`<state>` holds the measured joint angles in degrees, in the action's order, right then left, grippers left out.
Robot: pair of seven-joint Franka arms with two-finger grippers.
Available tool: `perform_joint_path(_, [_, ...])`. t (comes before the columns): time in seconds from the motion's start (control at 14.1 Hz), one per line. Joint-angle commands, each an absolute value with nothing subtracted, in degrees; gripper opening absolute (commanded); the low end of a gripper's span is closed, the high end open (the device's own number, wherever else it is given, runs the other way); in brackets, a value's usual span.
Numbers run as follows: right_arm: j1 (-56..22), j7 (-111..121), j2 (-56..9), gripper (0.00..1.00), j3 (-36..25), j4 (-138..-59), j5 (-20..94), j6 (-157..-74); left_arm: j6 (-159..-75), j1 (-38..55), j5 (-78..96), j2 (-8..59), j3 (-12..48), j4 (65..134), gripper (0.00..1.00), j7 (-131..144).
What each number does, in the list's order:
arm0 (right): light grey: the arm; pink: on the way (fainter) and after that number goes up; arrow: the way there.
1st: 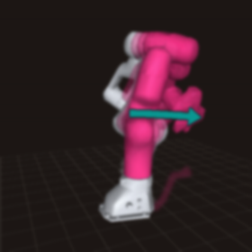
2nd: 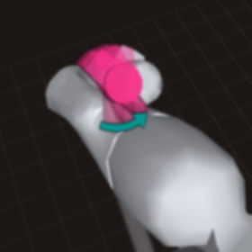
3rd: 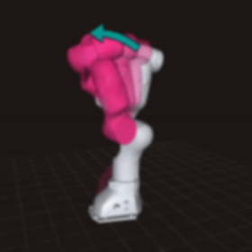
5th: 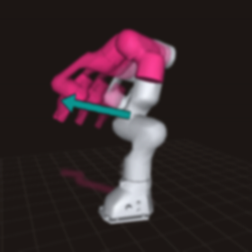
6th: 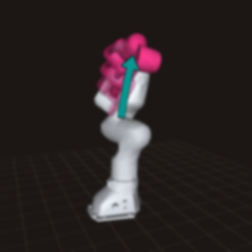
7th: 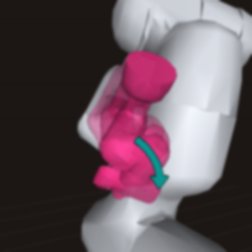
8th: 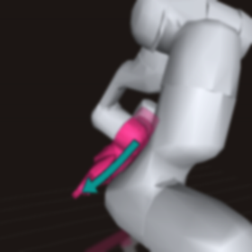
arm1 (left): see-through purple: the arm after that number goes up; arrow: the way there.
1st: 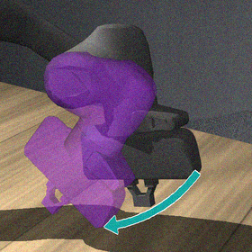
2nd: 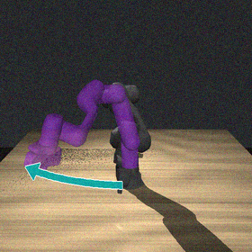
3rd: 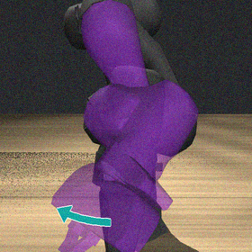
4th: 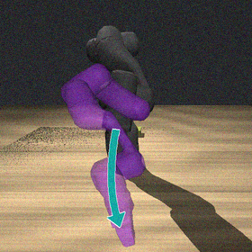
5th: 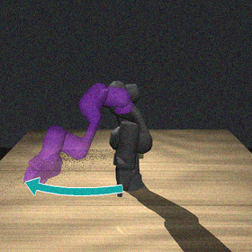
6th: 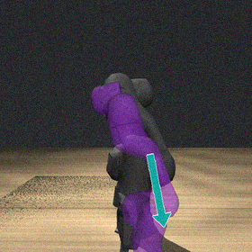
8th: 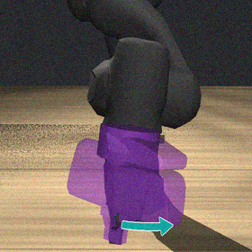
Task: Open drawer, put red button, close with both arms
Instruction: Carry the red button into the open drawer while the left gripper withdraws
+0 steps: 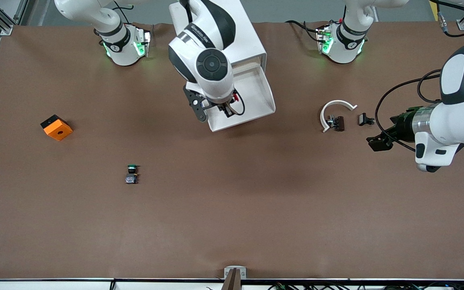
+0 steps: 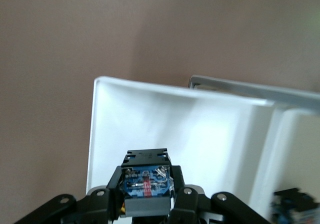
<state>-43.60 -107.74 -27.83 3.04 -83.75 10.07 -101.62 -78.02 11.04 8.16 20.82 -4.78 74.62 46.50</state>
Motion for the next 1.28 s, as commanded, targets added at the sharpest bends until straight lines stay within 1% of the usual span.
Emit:
perform_joint_path(0.0, [-45.5,-110.1,-29.3,0.39,2.3,-83.2,10.7,-102.7,-81.0,11.4,6.9,18.5,-4.3,77.3,1.00,45.0])
perform_joint_path(0.14, [-46.0,-110.1,-30.2,0.41,2.3,-83.2,10.9,-103.5,-82.9,11.7,7.0,18.5,-3.2,78.0,1.00,44.7])
perform_joint_path(0.28, [-46.8,-110.1,-31.2,0.41,2.3,-83.4,10.8,-104.7,-86.1,11.6,6.9,18.3,-0.4,80.8,1.00,40.9])
perform_joint_path(0.43, [-47.3,-110.1,-31.8,0.44,2.3,-83.4,10.7,-104.9,-88.1,11.6,6.9,18.2,2.5,82.5,1.00,39.2])
perform_joint_path(0.5, [-47.3,-110.1,-31.8,0.47,2.3,-83.4,10.8,-104.9,-90.8,11.6,6.9,17.7,4.7,84.2,1.00,38.9])
perform_joint_path(0.57, [-47.3,-110.1,-31.8,0.56,2.3,-83.4,11.0,-104.9,-94.2,11.6,6.9,16.8,6.4,86.4,1.00,38.9])
perform_joint_path(0.64, [-47.2,-110.1,-31.8,0.60,2.3,-83.4,11.1,-104.9,-97.5,11.6,6.9,16.7,7.6,88.1,1.00,38.8])
perform_joint_path(0.71, [-47.2,-110.1,-31.8,0.60,2.3,-83.4,11.1,-104.9,-101.0,11.6,6.9,16.9,8.8,90.2,1.00,38.5])
perform_joint_path(0.78, [-47.2,-110.0,-31.8,0.69,2.3,-83.4,11.1,-104.8,-103.7,11.7,6.9,16.8,10.1,92.8,1.00,37.8])
perform_joint_path(0.85, [-47.0,-110.0,-31.7,0.96,2.3,-83.4,11.2,-104.7,-106.6,11.7,6.9,16.5,11.8,95.5,1.00,37.5])
perform_joint_path(0.92, [-46.9,-110.0,-31.6,1.00,2.3,-83.3,11.2,-104.3,-109.9,11.7,6.9,16.6,12.8,97.3,1.00,37.5])
perform_joint_path(1.14, [-45.9,-109.5,-29.6,1.00,2.2,-83.1,11.2,-103.8,-117.8,14.2,7.0,18.1,13.5,101.4,1.00,38.3])
perform_joint_path(1.21, [-45.0,-109.1,-28.2,1.00,2.1,-83.1,11.2,-102.1,-119.4,15.5,7.0,18.4,13.5,102.6,1.00,39.0])
